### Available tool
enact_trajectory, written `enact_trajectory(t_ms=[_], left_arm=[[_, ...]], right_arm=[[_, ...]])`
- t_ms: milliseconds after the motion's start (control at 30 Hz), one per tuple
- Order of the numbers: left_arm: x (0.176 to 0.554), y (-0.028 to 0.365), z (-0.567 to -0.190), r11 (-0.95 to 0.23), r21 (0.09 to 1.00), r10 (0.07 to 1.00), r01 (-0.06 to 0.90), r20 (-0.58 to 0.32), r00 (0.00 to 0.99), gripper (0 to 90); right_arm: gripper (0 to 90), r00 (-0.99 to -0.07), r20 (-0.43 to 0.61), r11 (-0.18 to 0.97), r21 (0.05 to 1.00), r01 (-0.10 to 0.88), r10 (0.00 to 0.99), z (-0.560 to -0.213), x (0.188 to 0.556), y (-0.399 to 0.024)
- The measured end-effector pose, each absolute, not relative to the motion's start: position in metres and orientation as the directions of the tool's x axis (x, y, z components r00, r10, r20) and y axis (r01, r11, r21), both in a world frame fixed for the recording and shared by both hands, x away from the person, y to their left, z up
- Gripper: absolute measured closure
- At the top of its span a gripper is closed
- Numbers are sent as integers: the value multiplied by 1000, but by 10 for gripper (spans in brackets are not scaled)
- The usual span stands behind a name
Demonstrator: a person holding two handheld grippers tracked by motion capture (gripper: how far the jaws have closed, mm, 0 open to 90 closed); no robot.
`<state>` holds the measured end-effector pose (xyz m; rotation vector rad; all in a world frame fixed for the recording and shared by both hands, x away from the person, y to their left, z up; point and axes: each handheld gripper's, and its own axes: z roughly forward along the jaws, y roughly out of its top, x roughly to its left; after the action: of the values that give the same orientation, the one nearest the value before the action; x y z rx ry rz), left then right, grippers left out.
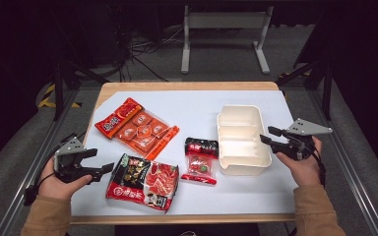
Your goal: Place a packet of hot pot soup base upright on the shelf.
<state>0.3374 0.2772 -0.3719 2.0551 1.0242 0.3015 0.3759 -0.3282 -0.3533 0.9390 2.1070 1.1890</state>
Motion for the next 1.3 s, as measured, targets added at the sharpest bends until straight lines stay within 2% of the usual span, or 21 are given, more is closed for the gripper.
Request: enact_trajectory(t_ms=[67, 133, 400, 567, 800, 867, 1300], left_arm=[[334, 277, -370, -336, 738, 753, 585, -163, 637, 167], [331, 275, -371, -341, 710, 748, 617, -193, 635, 232], [327, 273, -371, -357, 695, 766, 624, -165, 622, 211], [331, 270, -383, -364, 671, 762, 646, -184, 620, 225], [340, 263, -406, -400, 591, 762, 701, -211, 612, 286], [340, 259, -410, -439, 565, 751, 699, -195, 630, 273], [339, 257, -421, -447, 517, 728, 730, -264, 633, 468]], right_arm=[[541, -612, -118, 368, 879, 302, 782, -353, 376, -328], [532, -616, -117, 367, 882, 295, 779, -353, 376, -327], [514, -636, -103, 371, 878, 303, 764, -353, 380, -325], [514, -640, -81, 362, 875, 322, 764, -354, 381, -324], [505, -648, -93, 382, 866, 321, 756, -355, 382, -320], [502, -649, -93, 381, 868, 319, 755, -354, 382, -320], [538, -654, -77, 370, 871, 323, 753, -355, 384, -319]])
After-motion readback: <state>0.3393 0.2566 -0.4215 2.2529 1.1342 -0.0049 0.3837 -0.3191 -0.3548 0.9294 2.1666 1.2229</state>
